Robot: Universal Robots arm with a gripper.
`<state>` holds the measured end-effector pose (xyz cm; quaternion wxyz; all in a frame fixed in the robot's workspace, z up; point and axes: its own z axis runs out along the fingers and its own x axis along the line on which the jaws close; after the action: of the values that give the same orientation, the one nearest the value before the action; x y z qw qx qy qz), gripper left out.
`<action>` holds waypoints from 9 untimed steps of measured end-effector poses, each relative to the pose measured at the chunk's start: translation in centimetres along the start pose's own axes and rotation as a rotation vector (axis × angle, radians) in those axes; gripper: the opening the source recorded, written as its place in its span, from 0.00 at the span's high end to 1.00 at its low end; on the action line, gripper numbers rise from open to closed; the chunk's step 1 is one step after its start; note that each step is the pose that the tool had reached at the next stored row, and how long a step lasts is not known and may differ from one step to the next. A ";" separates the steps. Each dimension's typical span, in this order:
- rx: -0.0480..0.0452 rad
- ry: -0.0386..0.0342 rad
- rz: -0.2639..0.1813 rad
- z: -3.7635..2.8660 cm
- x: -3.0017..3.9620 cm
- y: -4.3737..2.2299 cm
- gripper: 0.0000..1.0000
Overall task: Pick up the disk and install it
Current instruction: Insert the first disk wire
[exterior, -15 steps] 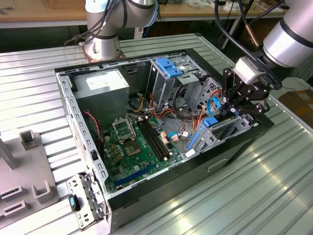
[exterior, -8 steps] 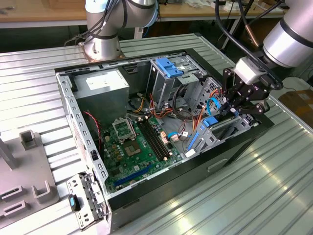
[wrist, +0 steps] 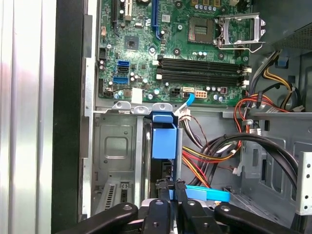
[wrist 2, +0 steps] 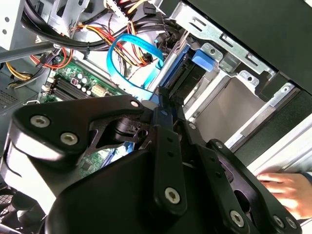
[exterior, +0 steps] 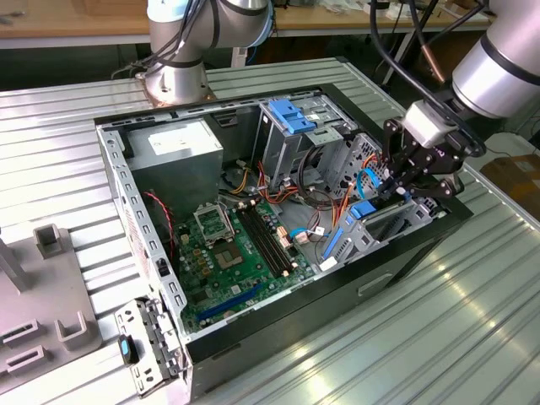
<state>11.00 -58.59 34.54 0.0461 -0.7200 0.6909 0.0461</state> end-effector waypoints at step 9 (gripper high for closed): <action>0.0000 -0.0003 0.000 0.50 0.06 0.01 0.84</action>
<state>10.99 -58.59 34.03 0.0462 -0.7202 0.6907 0.0462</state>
